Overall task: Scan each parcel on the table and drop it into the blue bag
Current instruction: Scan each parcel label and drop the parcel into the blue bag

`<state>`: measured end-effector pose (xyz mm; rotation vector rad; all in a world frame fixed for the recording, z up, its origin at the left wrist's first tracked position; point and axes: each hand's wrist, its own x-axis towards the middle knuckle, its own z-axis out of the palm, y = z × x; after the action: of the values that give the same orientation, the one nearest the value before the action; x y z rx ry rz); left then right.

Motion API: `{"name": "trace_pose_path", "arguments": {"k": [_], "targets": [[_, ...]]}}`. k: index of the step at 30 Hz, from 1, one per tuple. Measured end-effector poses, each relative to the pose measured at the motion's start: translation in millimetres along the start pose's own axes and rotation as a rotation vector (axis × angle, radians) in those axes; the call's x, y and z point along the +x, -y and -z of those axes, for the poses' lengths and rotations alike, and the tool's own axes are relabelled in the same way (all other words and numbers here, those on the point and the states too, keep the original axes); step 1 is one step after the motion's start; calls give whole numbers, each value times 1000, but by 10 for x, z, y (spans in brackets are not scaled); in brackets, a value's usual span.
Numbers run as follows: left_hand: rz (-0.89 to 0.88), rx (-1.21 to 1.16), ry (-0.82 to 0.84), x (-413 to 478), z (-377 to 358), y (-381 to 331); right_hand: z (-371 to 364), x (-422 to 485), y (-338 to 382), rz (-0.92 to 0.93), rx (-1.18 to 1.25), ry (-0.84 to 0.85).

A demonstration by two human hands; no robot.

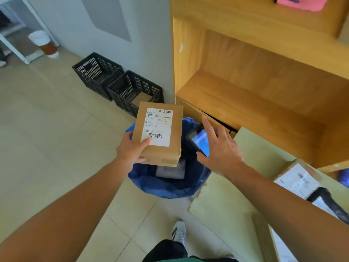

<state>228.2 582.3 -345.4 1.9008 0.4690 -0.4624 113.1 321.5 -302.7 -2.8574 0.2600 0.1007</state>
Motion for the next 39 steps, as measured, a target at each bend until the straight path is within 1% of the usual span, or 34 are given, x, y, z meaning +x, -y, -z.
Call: {"name": "trace_pose_path", "arguments": {"k": [2,3,4,7,9,12,16,20,25,29,32,39], "targets": [[51,12,7,98,-38,36,3,60,-30,0,-27,4],[75,57,28,156,-73,76,6,93,-47,-6,-35,7],[101,138,69,196,-111,128,9,123,-66,-14,-35,10],[169,527,259,255,-186,368,29,202,-81,-60,-19,12],[119,636,275,289,-208,479,43,214,-72,-76,-12,-1],[-7,663,248,309,-269,410,45,183,-89,-78,-21,-12],[-132,672,220,307,-341,205,59,113,-152,-87,-5,-24],[-216,681,225,262,-406,76,74,1,-243,-99,-16,-51],[-263,703,270,104,-576,-30,163,-280,-392,-148,-12,-100],[-367,721,369,-145,-1007,-177,278,-693,-641,-234,1,-147],[-488,736,453,-463,-1470,-330,342,-1061,-903,-330,16,-192],[-748,837,636,-1542,-2548,-507,510,-2181,-1624,-591,45,-301]]}}
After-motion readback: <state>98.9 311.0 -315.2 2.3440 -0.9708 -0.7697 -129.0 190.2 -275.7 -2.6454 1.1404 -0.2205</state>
